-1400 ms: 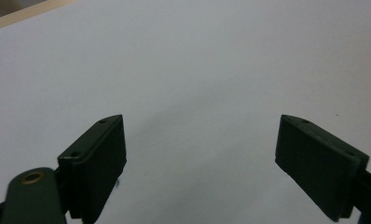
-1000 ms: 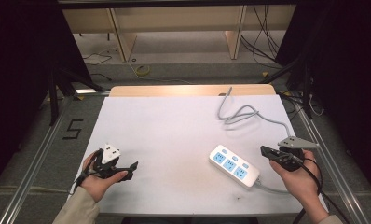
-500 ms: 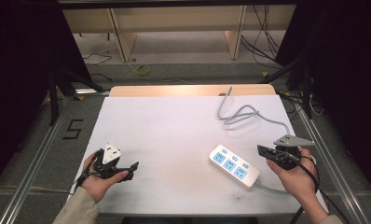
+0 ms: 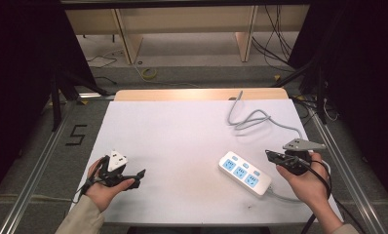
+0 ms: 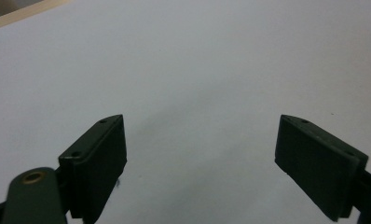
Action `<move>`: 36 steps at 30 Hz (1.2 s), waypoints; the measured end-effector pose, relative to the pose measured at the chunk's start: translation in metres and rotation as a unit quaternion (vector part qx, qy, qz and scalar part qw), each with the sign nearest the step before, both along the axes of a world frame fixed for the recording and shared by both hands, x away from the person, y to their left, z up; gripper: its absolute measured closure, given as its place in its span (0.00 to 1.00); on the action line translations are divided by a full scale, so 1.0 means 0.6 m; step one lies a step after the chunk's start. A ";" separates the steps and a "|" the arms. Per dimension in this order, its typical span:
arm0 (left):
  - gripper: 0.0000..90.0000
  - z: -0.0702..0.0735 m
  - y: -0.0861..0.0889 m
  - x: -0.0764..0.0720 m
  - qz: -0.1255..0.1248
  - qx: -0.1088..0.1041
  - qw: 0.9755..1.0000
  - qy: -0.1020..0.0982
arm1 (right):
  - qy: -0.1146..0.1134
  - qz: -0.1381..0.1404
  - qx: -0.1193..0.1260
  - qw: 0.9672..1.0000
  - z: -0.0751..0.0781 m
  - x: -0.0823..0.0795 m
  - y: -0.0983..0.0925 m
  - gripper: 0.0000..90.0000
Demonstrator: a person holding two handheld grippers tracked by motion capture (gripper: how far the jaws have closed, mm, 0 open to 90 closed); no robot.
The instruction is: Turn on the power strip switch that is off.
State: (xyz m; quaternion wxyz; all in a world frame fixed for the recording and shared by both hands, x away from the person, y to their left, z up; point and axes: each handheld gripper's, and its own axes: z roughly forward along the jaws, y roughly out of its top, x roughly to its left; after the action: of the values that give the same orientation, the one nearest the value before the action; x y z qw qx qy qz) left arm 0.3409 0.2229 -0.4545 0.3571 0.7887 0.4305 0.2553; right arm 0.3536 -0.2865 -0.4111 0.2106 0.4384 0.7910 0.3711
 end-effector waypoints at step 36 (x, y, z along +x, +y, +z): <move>0.18 -0.001 -0.005 0.001 -0.007 0.001 1.000 0.004 | 0.047 0.022 -0.016 0.999 0.014 0.027 0.026 1.00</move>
State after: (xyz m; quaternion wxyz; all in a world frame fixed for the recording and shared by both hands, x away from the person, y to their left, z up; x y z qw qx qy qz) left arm 0.3416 0.2199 -0.4553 0.3563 0.7930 0.4262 0.2502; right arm 0.3698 -0.2711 -0.4025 0.1721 0.4346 0.8154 0.3415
